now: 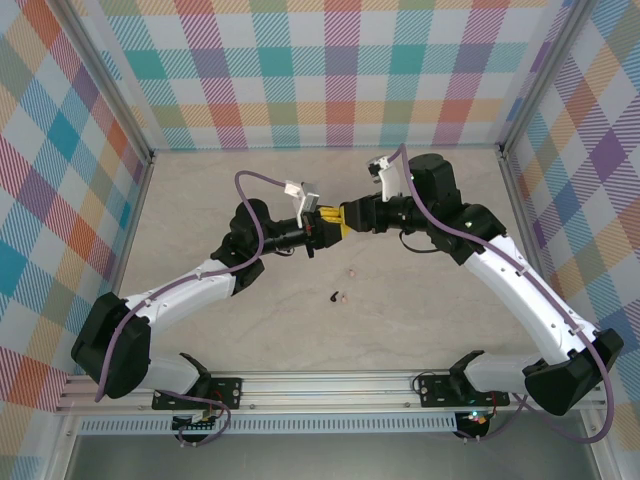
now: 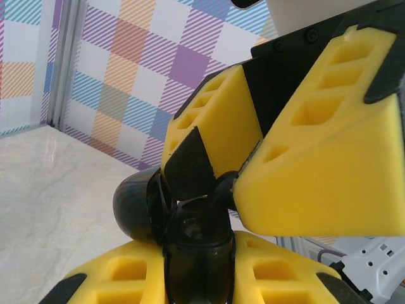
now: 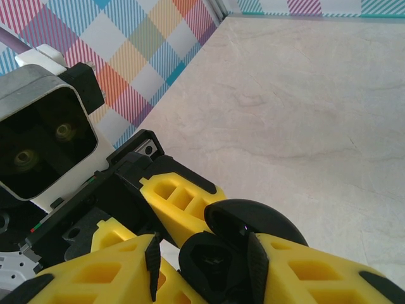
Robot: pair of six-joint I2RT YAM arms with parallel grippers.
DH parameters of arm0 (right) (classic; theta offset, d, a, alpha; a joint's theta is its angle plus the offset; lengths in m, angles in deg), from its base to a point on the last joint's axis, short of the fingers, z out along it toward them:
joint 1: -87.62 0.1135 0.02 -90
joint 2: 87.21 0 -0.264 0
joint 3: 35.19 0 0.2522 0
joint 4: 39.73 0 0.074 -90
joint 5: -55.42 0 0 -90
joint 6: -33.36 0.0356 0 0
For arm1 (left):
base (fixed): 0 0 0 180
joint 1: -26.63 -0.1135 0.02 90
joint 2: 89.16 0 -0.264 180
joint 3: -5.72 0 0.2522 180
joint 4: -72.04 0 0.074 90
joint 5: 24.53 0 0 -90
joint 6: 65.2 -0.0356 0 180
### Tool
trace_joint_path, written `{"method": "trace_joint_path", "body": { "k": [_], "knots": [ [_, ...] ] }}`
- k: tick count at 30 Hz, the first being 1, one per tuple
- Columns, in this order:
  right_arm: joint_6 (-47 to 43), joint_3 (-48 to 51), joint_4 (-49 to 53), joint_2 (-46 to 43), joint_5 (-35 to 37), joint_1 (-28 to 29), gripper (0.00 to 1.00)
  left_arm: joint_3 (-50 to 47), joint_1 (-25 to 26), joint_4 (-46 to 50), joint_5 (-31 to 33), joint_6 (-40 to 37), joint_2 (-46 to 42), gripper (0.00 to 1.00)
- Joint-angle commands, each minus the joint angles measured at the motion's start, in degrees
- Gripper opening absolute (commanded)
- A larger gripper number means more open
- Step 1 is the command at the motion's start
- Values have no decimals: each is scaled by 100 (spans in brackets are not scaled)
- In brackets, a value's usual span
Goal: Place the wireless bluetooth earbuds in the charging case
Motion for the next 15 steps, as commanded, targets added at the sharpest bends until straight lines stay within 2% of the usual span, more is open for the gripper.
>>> {"method": "trace_joint_path", "body": {
  "k": [1, 15],
  "knots": [
    [-146, -186, 86, 46, 21, 32, 45, 215, 111, -38, -118, -151, 15, 19],
    [-125, -115, 246, -191, 663, 36, 52, 182, 120, 201, 213, -277, -80, 19]
  ]
}}
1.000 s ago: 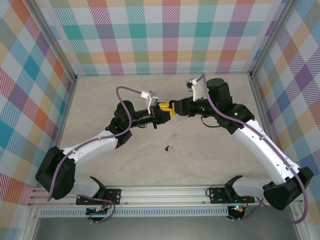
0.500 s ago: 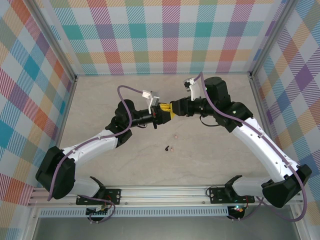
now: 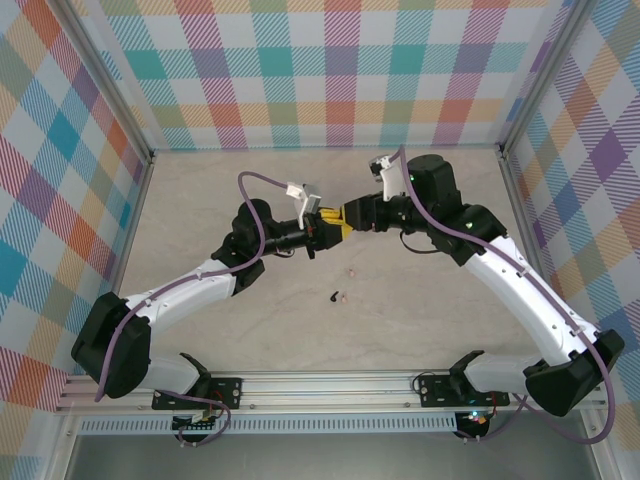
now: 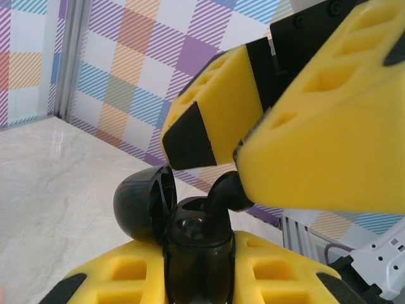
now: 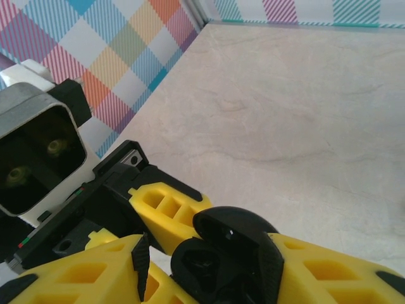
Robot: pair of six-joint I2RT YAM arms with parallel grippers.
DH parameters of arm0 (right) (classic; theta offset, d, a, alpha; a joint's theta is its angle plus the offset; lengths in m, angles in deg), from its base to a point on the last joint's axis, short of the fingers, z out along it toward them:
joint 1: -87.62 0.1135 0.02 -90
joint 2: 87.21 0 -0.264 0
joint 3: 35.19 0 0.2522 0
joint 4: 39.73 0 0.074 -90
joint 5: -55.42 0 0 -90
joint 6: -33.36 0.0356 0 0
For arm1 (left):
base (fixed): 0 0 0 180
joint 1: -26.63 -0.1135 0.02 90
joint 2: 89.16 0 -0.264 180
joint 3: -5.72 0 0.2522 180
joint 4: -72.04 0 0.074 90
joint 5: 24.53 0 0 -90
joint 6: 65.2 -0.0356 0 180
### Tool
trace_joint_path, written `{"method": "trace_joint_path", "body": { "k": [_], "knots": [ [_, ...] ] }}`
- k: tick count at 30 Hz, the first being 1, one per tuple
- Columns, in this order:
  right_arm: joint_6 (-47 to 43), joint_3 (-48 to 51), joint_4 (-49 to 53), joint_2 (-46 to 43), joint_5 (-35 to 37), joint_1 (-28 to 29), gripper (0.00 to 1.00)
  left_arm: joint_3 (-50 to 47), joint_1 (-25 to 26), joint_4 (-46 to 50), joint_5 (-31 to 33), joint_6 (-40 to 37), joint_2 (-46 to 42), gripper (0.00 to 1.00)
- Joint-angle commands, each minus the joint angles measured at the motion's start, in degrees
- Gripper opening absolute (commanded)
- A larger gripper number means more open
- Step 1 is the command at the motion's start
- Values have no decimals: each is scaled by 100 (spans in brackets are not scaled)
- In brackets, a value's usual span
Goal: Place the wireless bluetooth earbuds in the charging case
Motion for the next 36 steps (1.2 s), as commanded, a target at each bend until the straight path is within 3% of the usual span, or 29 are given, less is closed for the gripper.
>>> {"method": "trace_joint_path", "body": {
  "k": [1, 25, 36],
  "knots": [
    [-114, -111, 210, -155, 211, 21, 52, 181, 91, -43, 120, -132, -98, 19],
    [-235, -97, 674, -245, 817, 20, 50, 95, 91, 138, 526, -225, -271, 19],
    [-271, -98, 787, -245, 1031, 19, 50, 109, 91, 13, 245, -207, -283, 19]
  ]
}}
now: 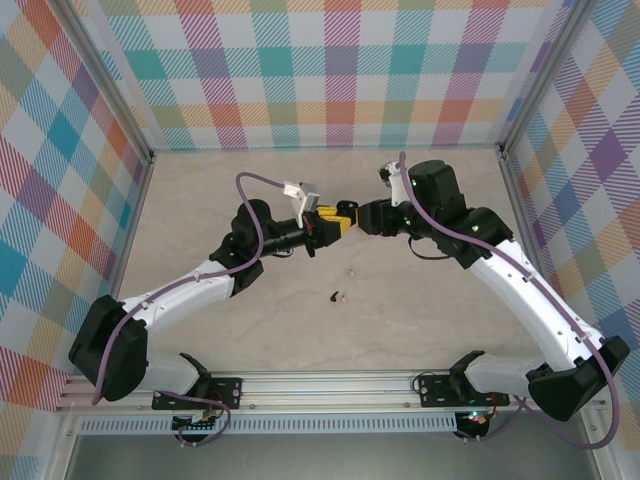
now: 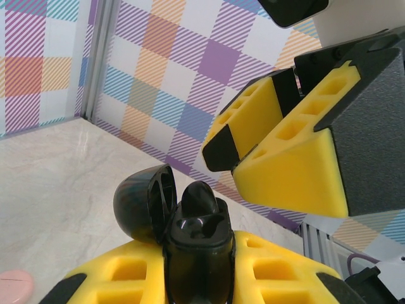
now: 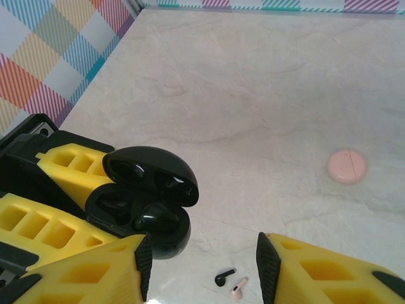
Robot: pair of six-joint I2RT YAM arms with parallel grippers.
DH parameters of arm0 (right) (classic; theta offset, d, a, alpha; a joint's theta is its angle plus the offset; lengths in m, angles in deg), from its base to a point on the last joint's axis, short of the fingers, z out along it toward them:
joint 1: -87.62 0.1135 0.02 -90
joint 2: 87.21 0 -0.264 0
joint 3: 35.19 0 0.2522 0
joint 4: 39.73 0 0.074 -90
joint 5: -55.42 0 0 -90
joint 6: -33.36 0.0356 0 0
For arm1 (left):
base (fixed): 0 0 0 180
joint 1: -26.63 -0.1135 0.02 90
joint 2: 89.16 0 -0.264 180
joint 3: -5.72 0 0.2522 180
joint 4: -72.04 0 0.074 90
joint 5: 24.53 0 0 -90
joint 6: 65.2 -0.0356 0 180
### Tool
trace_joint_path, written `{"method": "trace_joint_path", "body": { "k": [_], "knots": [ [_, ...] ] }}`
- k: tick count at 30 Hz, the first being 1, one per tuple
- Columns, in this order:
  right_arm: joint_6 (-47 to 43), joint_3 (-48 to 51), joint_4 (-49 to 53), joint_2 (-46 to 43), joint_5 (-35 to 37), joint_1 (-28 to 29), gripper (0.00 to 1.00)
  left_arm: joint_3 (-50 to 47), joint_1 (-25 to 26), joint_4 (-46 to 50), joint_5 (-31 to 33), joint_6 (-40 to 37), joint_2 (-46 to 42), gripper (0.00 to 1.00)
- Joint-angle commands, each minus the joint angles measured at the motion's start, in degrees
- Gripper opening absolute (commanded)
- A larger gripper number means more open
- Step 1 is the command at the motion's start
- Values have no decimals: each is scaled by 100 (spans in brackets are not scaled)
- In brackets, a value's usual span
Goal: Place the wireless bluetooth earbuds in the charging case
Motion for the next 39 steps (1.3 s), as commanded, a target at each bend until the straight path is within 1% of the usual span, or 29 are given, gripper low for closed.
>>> {"method": "trace_joint_path", "body": {
  "k": [1, 5, 11, 14, 16, 24, 30, 33, 39],
  "knots": [
    [-118, -106, 90, -98, 74, 19, 50, 105, 80, -186, -215, -74, -172, 19],
    [-90, -109, 104, -86, 152, 19, 50, 89, 80, -185, -163, -53, -192, 19],
    [320, -81, 420, 4, 994, -63, 50, 63, 80, 8, 44, -105, -282, 19],
    [513, 8, 578, 69, 1112, -165, 50, 52, 80, 195, 70, -225, -408, 19],
    [603, 109, 646, 105, 1052, -232, 50, 57, 80, 372, 72, -301, -502, 19],
    [764, 722, 714, 400, 446, -251, 51, 30, 71, 1270, 125, -575, -1079, 19],
    [898, 1349, 275, 792, -736, -240, 49, -68, 69, 1861, 242, -706, -1609, 19],
    [927, 1574, 88, 1032, -1128, -179, 49, -153, 67, 2003, 295, -706, -1835, 19],
    [781, 1604, 73, 1625, -1480, 77, 46, -280, 67, 2198, 396, -689, -2191, 19]
  ]
}}
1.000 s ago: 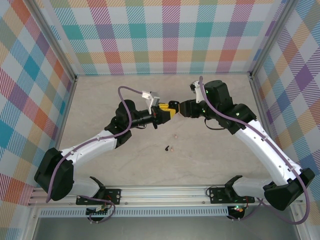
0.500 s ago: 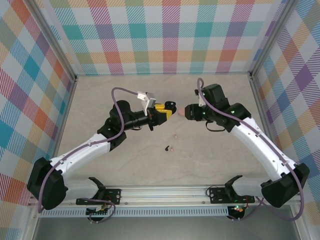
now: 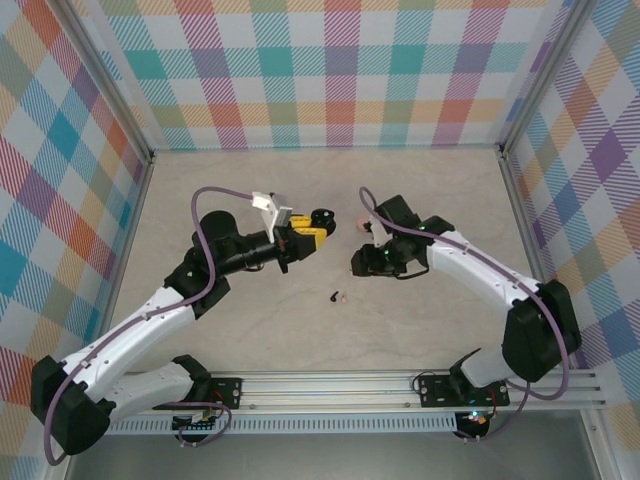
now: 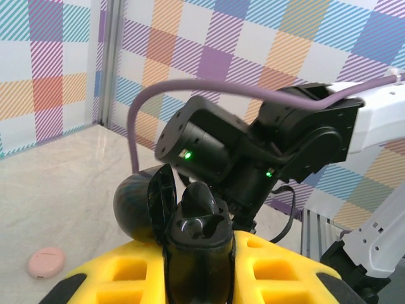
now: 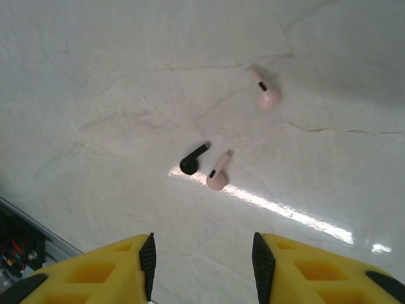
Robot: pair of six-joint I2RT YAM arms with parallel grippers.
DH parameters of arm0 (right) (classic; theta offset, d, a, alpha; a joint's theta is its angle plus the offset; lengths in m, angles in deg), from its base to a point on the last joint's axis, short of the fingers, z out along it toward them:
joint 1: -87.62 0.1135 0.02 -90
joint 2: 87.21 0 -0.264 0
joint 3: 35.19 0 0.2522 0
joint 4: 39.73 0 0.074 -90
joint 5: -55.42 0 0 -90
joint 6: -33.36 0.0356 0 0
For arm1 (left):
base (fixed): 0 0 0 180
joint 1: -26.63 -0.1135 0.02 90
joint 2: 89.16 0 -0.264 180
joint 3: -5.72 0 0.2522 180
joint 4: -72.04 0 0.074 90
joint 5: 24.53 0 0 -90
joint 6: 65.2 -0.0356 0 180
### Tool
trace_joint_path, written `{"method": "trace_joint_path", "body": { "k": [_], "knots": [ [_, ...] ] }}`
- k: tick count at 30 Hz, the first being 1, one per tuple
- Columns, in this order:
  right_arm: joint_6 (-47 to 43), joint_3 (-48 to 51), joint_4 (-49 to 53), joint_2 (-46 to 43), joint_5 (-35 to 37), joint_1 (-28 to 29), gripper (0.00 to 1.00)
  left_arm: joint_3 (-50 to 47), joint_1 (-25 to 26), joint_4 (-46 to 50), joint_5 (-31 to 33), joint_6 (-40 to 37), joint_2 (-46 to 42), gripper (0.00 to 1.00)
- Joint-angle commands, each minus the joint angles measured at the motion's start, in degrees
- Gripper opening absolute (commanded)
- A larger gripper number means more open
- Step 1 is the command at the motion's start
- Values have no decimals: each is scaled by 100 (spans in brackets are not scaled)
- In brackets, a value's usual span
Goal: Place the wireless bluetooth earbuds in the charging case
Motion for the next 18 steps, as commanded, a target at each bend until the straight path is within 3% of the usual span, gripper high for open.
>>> {"method": "trace_joint_path", "body": {
  "k": [1, 11, 18],
  "knots": [
    [-63, -13, -155, 271, -500, 171, 44, -119, 65, 215, 103, -90, -240, 19],
    [11, -379, -140, 1281, -485, 651, 29, -209, 69, 282, 203, -125, -434, 19],
    [110, -706, -37, 1832, -237, 908, 24, -204, 60, 282, 209, -132, -409, 19]
  ]
}}
